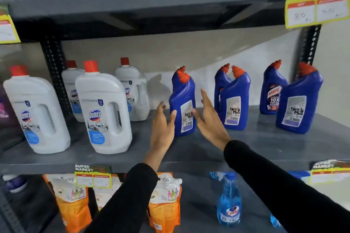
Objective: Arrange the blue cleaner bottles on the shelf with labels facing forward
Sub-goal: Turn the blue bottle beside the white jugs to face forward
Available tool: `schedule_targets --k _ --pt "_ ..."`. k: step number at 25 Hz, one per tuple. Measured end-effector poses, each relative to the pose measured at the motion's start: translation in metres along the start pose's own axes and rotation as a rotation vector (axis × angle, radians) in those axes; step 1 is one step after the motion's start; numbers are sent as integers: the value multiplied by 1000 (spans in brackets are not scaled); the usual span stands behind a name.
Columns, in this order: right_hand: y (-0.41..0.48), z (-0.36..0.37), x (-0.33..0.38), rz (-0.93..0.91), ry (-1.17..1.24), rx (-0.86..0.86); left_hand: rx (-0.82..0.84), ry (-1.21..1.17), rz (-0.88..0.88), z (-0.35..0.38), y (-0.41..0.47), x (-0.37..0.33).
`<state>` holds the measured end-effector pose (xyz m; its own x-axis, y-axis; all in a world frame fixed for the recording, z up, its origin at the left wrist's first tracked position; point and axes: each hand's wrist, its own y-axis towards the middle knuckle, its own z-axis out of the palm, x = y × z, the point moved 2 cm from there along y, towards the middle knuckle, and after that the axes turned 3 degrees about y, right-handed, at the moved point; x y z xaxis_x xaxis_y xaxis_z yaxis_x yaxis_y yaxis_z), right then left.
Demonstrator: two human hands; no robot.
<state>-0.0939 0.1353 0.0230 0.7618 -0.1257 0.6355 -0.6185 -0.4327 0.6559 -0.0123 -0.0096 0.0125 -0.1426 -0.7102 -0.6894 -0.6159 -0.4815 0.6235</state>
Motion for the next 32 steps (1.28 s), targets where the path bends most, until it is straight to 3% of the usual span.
schedule_targets --k 3,8,12,15,18,21,24,27,29,32 --pt "9 18 -18 201 256 68 16 -117 -91 6 4 10" --pt "15 28 -29 393 332 26 29 -151 -92 11 4 16" --pt "16 19 -12 356 356 -121 -35 -203 -83 10 11 1" --pt "18 11 13 223 299 -285 -122 -367 -38 11 20 -26" --pt "10 12 39 11 141 -411 3 -542 -70 20 28 -53" --pt "3 17 50 -95 84 -345 75 -648 -29 20 40 -57" --pt "7 5 47 -92 184 -297 127 -768 -108 10 45 -44" --pt "12 -2 35 112 299 -269 187 -886 -96 7 47 -34" --pt "15 2 29 242 457 -164 178 -888 -72 4 49 -33" --pt "16 8 22 275 505 -197 178 -805 -95 4 52 -26"
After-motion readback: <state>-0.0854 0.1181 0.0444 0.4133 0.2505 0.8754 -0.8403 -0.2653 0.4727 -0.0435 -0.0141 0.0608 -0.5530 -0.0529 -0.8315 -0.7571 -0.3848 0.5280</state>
